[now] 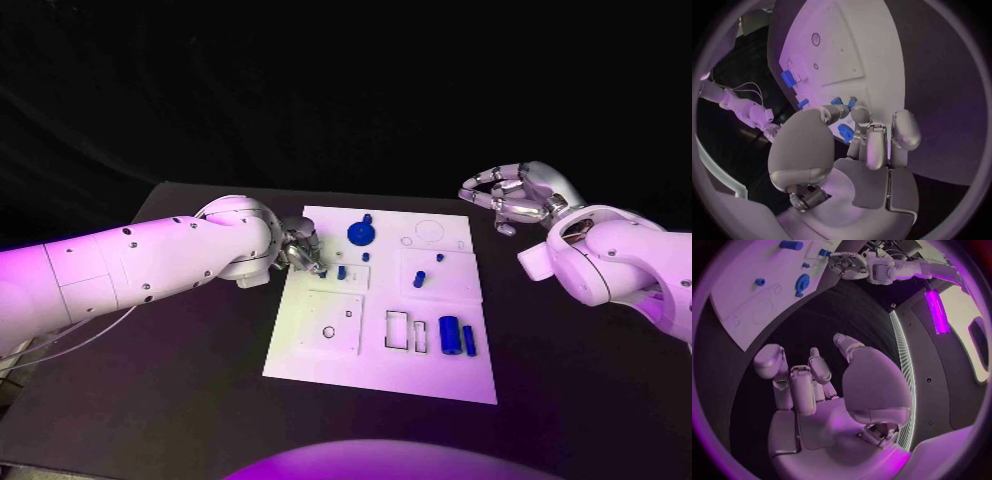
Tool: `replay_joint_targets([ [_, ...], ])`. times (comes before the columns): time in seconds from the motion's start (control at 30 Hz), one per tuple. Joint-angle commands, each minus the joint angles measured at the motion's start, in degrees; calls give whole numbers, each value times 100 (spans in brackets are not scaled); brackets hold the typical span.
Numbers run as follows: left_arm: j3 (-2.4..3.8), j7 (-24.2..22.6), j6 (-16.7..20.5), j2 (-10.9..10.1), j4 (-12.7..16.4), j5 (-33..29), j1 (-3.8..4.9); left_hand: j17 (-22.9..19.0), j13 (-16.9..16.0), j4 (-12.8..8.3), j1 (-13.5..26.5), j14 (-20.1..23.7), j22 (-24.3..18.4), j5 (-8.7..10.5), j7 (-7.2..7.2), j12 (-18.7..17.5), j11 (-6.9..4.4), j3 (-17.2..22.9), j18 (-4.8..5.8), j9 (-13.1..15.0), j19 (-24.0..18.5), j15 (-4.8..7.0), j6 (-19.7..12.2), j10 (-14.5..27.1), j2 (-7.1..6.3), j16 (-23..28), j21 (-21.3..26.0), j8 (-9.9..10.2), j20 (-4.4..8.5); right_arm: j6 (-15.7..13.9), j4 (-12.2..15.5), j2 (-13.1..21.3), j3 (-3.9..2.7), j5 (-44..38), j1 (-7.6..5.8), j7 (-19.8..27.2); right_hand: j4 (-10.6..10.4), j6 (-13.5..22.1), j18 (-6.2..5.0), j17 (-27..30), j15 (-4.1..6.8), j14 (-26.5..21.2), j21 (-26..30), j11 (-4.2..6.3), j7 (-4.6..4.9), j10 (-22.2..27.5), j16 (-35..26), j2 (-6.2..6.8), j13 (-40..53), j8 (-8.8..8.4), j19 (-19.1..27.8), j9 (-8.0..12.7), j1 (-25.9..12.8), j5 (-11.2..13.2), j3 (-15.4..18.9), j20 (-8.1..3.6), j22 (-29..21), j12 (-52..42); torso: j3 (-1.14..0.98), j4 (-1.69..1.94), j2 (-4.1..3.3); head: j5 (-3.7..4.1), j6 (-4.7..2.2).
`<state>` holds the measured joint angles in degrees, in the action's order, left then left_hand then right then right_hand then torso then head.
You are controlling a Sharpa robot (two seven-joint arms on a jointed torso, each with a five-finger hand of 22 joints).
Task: Assemble the parts on the task board
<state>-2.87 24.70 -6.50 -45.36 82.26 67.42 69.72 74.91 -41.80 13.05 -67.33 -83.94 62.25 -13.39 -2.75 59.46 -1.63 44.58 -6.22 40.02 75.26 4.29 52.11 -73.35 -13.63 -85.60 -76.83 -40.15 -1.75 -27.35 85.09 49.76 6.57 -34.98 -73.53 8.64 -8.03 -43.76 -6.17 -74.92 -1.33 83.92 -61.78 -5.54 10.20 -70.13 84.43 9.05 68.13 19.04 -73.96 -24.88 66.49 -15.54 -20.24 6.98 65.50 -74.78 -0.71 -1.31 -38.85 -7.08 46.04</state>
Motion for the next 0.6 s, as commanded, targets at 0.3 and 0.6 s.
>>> replay_joint_targets([
  [0.3, -5, -67, -212, 7, 57, 31, -36, 470, -21, -1013, -75, -374, 2, -27, -12, 45, 6, 1049, 60, 3, 44, 53, 45, -38, -2, -38, -35, -16, 9, 85, -2, -1, 0, -12, 8, 30, -51, 52, -49, -151, 30, 234, 32, 12, 0, 27, -26, -30, -1, 15, 11, -6, -50, -33, 2, -4, 5, -26, 0, -4, -2, 4, 1],
  [0.6, 10, -123, -145, 3, 54, 35, -43, 475, -26, -1022, -78, -375, 11, -35, -9, 48, 4, 1053, 62, 3, 48, 54, 52, -43, -10, -40, -40, -15, 10, 85, -3, 2, 0, -12, 15, 30, -51, 52, -49, -151, 30, 234, 32, 12, 0, 27, -26, -30, -1, 15, 11, -6, -50, -33, 2, -4, 5, -26, -2, -2, -1, 9, 7],
])
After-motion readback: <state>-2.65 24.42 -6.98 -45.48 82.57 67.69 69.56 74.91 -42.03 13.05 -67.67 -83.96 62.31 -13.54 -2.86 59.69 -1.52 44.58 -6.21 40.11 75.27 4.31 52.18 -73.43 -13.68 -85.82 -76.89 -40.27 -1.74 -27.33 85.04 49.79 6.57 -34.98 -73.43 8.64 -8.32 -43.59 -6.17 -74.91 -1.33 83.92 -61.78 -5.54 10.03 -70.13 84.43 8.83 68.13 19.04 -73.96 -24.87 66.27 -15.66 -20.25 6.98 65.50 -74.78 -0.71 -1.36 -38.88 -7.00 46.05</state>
